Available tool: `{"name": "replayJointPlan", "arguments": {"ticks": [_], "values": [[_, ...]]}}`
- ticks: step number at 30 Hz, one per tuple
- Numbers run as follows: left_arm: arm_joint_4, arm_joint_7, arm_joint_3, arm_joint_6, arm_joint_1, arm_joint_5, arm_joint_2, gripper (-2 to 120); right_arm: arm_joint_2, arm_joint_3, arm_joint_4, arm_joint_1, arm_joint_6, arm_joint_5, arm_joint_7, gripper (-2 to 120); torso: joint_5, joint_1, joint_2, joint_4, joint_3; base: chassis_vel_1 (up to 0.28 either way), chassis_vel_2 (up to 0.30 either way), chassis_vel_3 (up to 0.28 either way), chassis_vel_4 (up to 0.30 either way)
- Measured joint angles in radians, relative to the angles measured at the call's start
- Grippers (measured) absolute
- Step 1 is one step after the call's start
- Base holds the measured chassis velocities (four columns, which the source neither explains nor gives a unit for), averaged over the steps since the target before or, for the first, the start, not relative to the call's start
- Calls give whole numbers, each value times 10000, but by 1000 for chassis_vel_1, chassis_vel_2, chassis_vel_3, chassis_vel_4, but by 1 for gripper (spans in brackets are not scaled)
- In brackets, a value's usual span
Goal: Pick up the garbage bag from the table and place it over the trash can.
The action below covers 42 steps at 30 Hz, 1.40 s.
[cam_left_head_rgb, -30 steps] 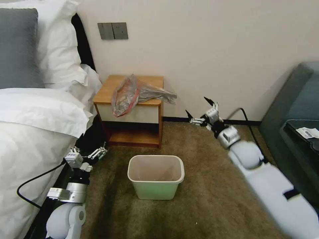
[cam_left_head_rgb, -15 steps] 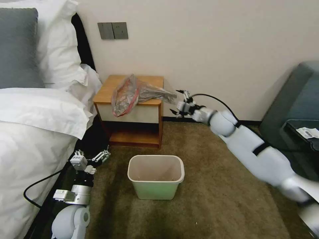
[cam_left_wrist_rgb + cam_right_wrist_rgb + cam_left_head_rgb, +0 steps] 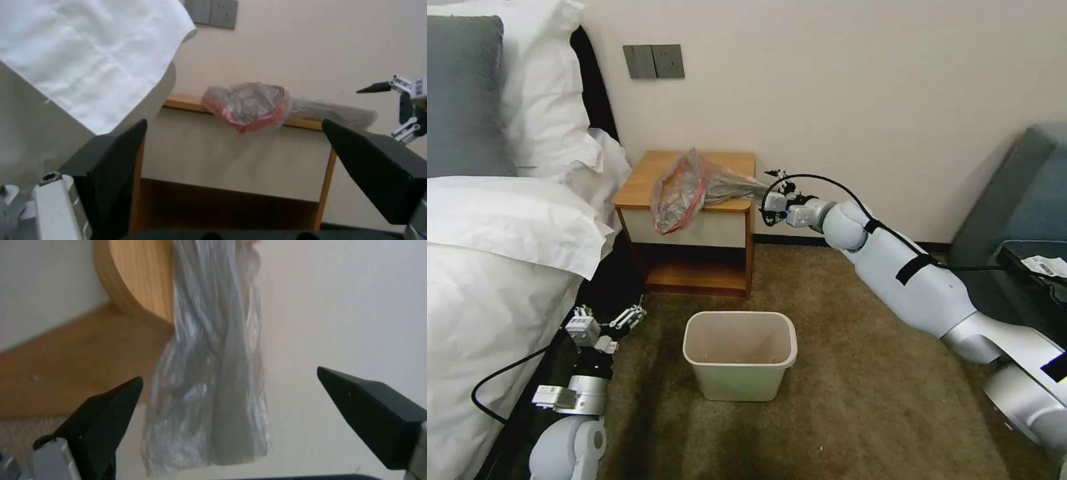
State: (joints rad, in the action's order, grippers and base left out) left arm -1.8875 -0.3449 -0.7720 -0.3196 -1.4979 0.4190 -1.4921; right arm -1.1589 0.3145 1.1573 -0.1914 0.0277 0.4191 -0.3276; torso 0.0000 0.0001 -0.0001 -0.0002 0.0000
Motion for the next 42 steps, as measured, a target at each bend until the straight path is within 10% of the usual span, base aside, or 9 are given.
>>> {"name": "replayJointPlan", "arguments": {"ticks": [29, 42], "values": [[99, 18, 50, -139, -176, -218, -157, 98, -1588, 88, -2502, 537, 68, 616, 548, 100, 0, -1, 1, 2, 0, 0, 0, 0, 0], [107, 25, 96, -157, -151, -276, -196, 98, -1605, 58, -2533, 540, 166, 517, 731, 55, 1, -1, 1, 2, 0, 0, 0, 0, 0]]}}
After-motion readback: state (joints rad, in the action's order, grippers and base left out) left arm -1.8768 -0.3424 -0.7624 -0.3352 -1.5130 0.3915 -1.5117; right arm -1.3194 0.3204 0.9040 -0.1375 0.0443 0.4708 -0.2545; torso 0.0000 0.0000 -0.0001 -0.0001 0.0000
